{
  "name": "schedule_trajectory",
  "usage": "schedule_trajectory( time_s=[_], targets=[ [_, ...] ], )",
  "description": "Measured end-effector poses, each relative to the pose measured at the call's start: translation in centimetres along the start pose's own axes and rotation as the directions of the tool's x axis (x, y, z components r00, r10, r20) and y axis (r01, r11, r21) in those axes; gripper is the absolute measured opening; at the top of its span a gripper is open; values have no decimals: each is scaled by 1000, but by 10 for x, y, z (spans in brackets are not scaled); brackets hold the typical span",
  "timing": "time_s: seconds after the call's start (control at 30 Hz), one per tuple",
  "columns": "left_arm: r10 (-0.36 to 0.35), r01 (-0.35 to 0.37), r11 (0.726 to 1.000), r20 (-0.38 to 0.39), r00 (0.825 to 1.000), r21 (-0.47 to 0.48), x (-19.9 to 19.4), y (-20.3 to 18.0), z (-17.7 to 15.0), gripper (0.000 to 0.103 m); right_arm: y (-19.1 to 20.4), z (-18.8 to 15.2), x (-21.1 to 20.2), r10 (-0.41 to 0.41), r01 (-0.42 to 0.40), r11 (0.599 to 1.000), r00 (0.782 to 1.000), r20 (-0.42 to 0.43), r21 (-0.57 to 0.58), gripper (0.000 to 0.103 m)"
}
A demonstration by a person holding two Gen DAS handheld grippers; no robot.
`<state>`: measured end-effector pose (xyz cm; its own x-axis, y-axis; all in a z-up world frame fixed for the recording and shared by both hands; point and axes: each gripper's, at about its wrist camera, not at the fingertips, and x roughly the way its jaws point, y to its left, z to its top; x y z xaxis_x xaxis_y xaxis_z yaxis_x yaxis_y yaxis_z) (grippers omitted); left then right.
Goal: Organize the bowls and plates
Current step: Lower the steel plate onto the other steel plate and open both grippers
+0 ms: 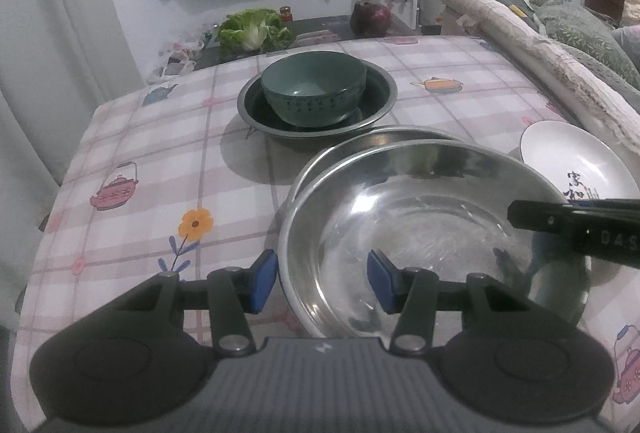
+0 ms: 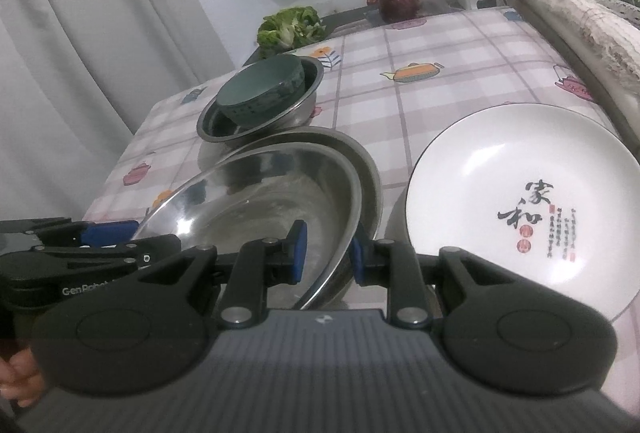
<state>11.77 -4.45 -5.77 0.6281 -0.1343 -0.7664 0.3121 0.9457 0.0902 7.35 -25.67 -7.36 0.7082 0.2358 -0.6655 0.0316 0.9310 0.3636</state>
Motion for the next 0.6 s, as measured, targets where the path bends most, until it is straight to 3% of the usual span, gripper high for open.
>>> schedule_trajectory(
  time_s=[0.6],
  targets=[
    [-13,12,1000,28,1000,6,3,-2,6,52,-10,9,3,-10,10,1000,1000,4,28,32]
  ],
)
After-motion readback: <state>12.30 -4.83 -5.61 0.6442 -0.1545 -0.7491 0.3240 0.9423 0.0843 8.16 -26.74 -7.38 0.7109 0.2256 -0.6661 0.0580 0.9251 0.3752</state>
